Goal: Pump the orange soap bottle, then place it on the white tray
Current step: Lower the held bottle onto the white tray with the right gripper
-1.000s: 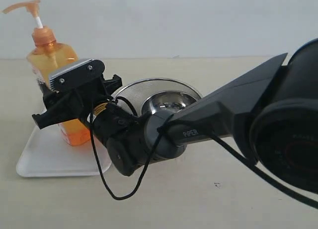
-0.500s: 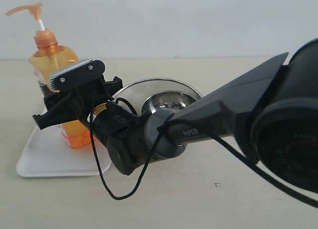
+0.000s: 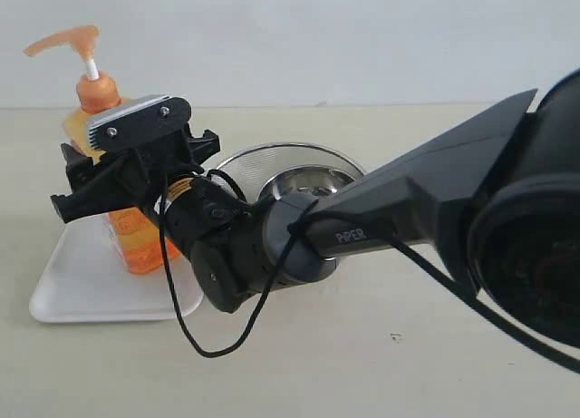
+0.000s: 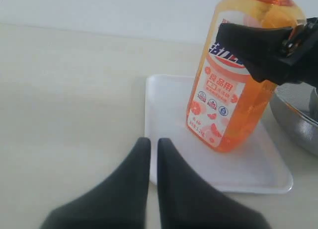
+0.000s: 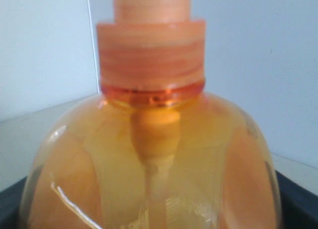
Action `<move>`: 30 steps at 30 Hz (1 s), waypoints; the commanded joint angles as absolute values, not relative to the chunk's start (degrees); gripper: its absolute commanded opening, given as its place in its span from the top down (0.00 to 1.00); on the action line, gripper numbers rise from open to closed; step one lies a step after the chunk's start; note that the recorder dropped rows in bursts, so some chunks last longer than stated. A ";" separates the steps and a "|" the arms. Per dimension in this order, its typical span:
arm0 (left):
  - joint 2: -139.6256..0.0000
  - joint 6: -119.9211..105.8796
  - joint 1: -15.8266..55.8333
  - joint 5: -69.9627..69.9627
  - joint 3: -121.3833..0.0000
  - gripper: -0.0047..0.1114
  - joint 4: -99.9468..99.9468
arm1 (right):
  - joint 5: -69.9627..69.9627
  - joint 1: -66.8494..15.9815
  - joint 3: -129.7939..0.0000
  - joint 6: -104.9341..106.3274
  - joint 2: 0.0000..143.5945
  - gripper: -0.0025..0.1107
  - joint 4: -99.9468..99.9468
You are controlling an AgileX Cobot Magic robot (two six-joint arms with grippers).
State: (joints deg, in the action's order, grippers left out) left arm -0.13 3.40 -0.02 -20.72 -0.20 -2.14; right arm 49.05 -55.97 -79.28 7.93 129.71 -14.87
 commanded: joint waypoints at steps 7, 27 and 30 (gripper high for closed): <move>0.00 3.46 -0.39 -20.77 0.00 0.92 -2.09 | 48.49 -55.98 -79.62 7.57 128.60 0.33 -14.80; 0.00 3.46 -0.39 -20.77 0.00 0.92 -2.09 | 34.87 -55.98 -79.62 13.18 122.33 0.05 -22.70; 0.00 3.46 -0.39 -20.77 0.00 0.92 -2.09 | 30.91 -55.98 -79.62 12.96 120.38 0.05 -24.17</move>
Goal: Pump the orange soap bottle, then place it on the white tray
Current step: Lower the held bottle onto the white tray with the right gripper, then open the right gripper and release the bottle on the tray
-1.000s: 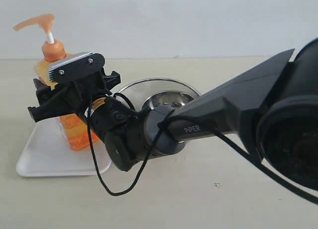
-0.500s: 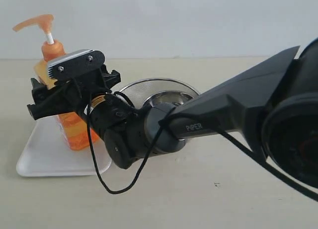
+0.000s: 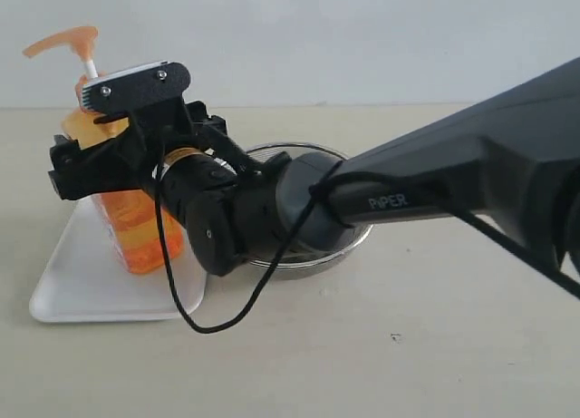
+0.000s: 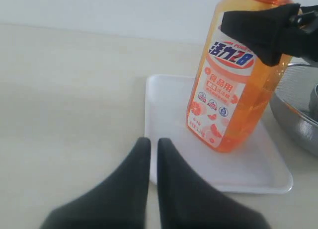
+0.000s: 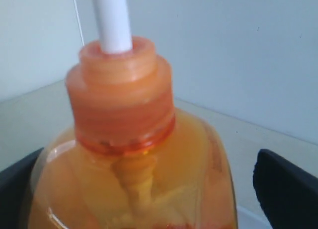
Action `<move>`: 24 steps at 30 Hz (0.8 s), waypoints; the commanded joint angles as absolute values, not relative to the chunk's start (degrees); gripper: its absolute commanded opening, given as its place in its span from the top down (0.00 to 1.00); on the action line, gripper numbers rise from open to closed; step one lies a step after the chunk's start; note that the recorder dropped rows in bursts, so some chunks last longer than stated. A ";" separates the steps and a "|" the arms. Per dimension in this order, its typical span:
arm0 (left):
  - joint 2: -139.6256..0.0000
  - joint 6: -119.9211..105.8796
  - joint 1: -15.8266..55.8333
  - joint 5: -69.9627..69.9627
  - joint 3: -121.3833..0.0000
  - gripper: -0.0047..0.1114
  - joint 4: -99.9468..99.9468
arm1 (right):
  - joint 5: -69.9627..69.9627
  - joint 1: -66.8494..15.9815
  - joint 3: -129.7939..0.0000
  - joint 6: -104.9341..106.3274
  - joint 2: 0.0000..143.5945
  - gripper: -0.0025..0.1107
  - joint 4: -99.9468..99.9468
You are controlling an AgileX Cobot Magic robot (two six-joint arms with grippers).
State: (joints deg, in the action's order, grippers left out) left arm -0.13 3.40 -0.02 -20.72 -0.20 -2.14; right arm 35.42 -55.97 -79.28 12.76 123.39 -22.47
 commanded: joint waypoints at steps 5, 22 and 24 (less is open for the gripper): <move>0.00 3.46 -0.39 -20.77 0.00 0.92 -2.09 | 26.19 -55.88 -79.62 14.46 117.89 0.05 -26.58; 0.00 3.46 -0.39 -20.77 0.00 0.92 -2.09 | 16.28 -55.88 -79.62 16.42 113.29 0.05 -27.93; 0.00 3.46 -0.39 -20.77 0.00 0.92 -2.09 | 15.51 -55.88 -79.62 17.03 113.09 0.07 -27.93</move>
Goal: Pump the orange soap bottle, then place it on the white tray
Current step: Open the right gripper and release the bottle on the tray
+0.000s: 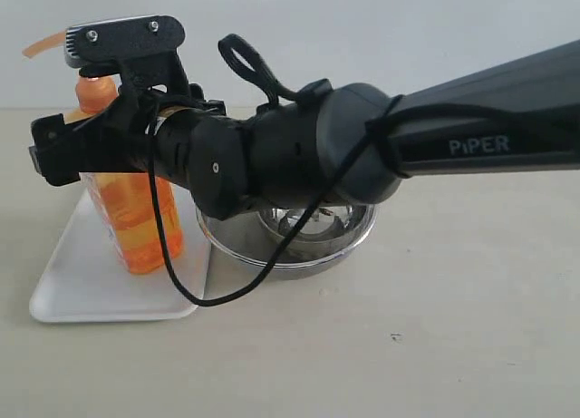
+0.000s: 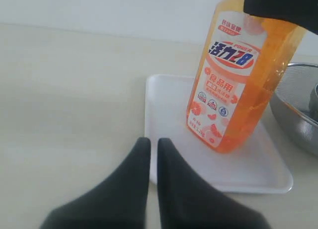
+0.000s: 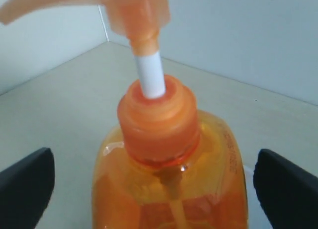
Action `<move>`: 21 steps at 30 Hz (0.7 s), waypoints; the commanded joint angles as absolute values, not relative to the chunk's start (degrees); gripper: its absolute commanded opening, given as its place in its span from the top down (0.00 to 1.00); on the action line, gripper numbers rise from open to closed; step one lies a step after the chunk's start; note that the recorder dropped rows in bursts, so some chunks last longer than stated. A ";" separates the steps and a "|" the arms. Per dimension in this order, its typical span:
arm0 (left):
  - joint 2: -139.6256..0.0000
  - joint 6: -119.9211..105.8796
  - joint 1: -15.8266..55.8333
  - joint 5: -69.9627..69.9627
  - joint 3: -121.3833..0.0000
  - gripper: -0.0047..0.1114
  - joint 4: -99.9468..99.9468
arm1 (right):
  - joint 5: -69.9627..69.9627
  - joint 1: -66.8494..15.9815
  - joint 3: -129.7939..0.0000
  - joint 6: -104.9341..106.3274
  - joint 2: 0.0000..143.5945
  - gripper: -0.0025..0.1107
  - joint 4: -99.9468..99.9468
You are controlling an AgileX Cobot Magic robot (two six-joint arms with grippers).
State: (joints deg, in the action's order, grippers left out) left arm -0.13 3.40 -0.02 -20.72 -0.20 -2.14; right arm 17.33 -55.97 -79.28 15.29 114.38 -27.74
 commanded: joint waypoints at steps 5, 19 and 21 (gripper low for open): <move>0.00 3.46 -0.39 -20.77 0.00 0.92 -2.09 | 14.60 -55.88 -79.62 18.06 113.15 0.30 -27.93; 0.00 3.46 -0.39 -20.77 0.00 0.92 -2.09 | 8.18 -55.88 -79.62 23.13 109.46 0.57 -28.30; 0.00 3.46 -0.39 -20.77 0.00 0.92 -2.09 | 6.88 -55.88 -79.62 23.84 108.27 0.58 -28.30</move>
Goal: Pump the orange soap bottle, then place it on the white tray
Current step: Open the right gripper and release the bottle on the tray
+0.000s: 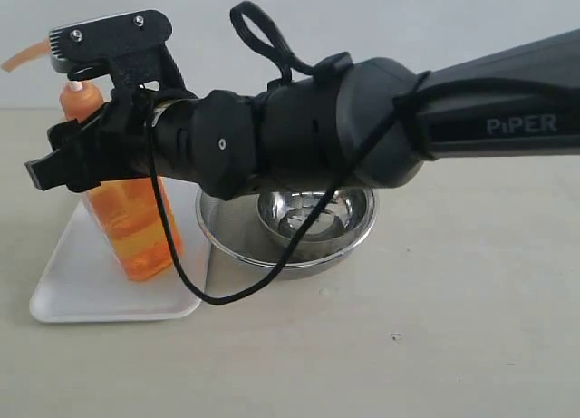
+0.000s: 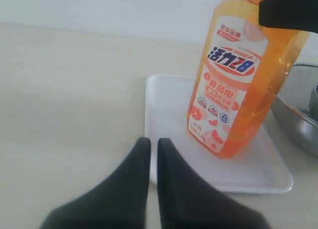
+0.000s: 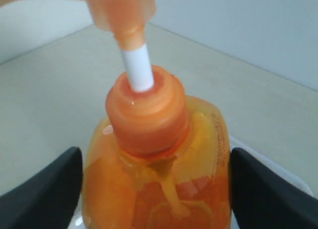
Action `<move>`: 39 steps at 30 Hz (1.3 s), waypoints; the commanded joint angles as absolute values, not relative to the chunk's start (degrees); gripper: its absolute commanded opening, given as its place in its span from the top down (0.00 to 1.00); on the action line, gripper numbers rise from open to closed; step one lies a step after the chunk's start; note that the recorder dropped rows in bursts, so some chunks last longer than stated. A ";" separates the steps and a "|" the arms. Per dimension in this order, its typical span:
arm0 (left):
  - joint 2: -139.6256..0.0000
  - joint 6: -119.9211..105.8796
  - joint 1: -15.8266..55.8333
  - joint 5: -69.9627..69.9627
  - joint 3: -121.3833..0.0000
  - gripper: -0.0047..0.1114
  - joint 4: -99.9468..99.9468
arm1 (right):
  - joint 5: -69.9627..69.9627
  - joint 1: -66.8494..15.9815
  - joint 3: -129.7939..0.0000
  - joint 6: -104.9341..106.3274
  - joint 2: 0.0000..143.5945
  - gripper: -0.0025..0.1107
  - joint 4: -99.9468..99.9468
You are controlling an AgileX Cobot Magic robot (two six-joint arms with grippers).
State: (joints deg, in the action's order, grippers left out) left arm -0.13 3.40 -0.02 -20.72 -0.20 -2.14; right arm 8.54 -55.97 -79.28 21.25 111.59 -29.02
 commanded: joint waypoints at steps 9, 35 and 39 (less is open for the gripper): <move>0.00 3.46 -0.39 -20.77 0.00 0.92 -2.09 | 6.07 -55.88 -79.62 24.98 106.25 0.74 -27.96; 0.00 3.46 -0.39 -20.77 0.00 0.92 -2.09 | 3.79 -55.88 -79.62 24.40 106.92 0.49 -28.32; 0.00 3.46 -0.39 -20.77 0.00 0.92 -2.09 | 3.79 -55.88 -79.62 24.37 106.92 0.35 -29.69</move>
State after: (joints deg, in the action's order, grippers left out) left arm -0.13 3.40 -0.02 -20.72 -0.20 -2.14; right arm 3.82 -55.97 -79.74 24.62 107.32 -29.00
